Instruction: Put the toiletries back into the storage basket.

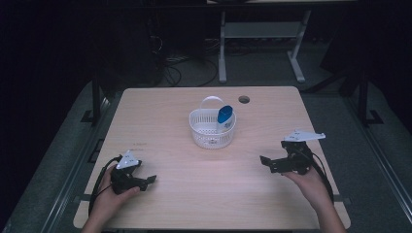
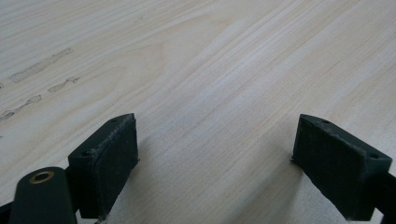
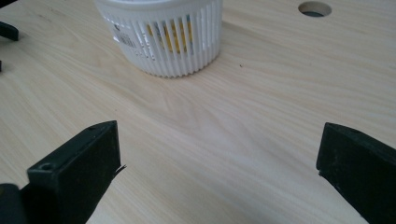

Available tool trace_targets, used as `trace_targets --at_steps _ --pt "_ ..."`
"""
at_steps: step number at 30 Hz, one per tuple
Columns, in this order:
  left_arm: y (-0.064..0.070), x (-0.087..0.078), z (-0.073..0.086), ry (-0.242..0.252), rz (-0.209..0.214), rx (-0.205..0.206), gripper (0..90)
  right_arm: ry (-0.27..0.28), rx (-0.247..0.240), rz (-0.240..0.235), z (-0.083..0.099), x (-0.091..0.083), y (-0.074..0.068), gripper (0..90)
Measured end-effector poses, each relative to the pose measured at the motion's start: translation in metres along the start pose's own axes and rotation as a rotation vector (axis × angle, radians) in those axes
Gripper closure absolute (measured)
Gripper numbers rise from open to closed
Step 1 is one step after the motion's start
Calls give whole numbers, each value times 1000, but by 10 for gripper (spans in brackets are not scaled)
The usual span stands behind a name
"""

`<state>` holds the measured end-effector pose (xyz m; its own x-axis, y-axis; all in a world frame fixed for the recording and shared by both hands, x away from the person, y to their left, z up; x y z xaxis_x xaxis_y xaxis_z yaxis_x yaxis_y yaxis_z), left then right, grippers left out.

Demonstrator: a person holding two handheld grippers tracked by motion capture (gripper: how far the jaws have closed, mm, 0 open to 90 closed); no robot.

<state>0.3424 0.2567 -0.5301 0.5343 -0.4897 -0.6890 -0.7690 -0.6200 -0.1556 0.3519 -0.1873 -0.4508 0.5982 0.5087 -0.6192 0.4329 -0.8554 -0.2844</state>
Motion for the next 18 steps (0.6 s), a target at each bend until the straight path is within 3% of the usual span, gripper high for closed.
trace_targets --at_steps 18 --pt "0 0 0 1 1 1 137 -78 35 81 60 -7 30 0"
Point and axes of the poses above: each handheld gripper's, and its own axes: x roughly forward along the jaws, z roughly out of its underside, y roughly to its right, the point moved 8 cm from there along x, roughly forward along the jaws, and after that the axes turned 12 degrees about x, right-handed, at the moved point
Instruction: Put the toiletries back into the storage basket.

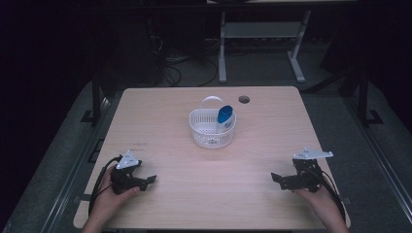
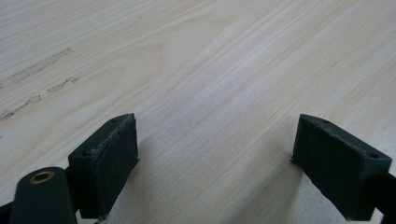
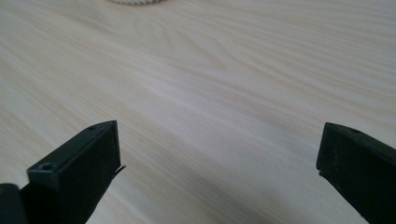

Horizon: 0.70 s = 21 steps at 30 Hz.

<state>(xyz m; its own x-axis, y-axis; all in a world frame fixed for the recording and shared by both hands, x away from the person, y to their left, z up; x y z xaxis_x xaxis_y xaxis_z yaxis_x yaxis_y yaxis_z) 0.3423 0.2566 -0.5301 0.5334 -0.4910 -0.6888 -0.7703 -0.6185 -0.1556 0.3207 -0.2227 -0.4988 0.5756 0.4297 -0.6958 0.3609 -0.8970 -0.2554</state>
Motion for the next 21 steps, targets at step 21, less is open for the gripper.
trace_targets --at_steps 21 --pt "0 0 0 -2 2 6 137 -52 4 79 35 11 28 0"
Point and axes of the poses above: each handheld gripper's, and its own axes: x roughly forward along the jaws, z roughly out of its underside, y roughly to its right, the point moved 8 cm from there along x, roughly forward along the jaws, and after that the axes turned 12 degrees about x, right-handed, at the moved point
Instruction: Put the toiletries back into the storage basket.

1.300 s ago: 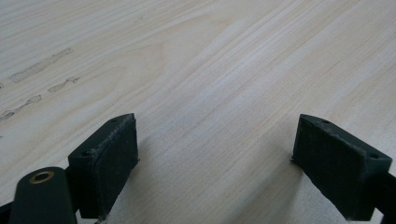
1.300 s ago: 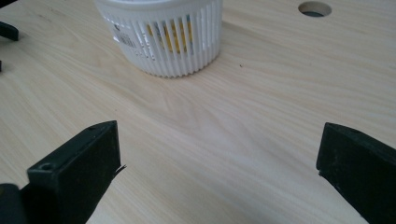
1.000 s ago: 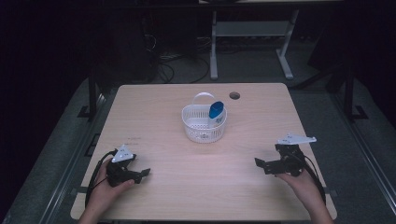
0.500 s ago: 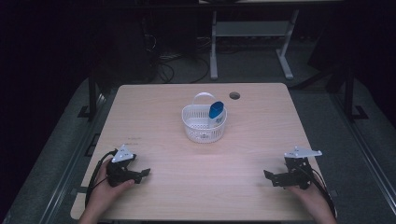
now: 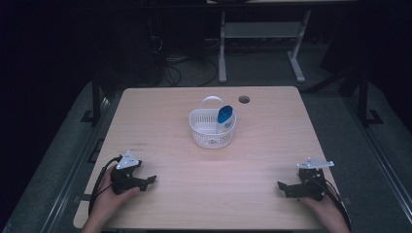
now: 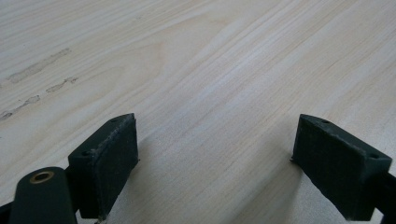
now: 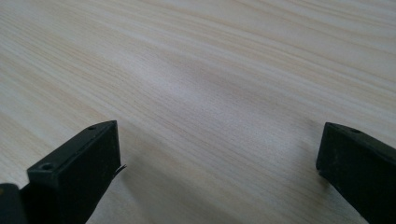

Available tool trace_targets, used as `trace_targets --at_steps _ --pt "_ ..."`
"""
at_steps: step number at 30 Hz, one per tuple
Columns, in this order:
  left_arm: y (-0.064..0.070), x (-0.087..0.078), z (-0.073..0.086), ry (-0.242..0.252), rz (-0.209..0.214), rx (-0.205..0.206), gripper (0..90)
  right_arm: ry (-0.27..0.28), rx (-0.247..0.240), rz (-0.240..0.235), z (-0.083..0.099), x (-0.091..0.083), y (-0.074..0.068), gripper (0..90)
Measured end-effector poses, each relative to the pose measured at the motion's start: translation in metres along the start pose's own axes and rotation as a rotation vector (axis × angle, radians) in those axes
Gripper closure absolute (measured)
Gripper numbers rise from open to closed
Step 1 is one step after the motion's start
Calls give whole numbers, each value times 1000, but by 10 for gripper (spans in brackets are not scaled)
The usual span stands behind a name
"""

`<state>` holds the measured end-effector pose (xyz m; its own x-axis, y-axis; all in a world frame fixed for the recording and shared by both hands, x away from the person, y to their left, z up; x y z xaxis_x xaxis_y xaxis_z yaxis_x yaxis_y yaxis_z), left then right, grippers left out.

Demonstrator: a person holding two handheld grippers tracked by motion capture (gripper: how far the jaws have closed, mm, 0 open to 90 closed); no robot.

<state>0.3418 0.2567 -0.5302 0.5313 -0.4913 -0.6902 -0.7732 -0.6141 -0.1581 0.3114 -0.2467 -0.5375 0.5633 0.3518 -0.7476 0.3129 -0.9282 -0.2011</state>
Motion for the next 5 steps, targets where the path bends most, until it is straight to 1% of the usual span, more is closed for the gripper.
trace_targets --at_steps 2,5 --pt "0 0 0 0 0 0 137 1 -2 4 0 0 1 0" --pt "0 0 0 0 0 0 137 5 -19 20 1 1 2 0"
Point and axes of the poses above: each handheld gripper's, and its own axes: x roughly forward along the jaws, z roughly out of its underside, y roughly to its right, the point moved 8 cm from there along x, roughly forward along the jaws, and after that the axes turned 12 degrees about x, right-handed, at the moved point
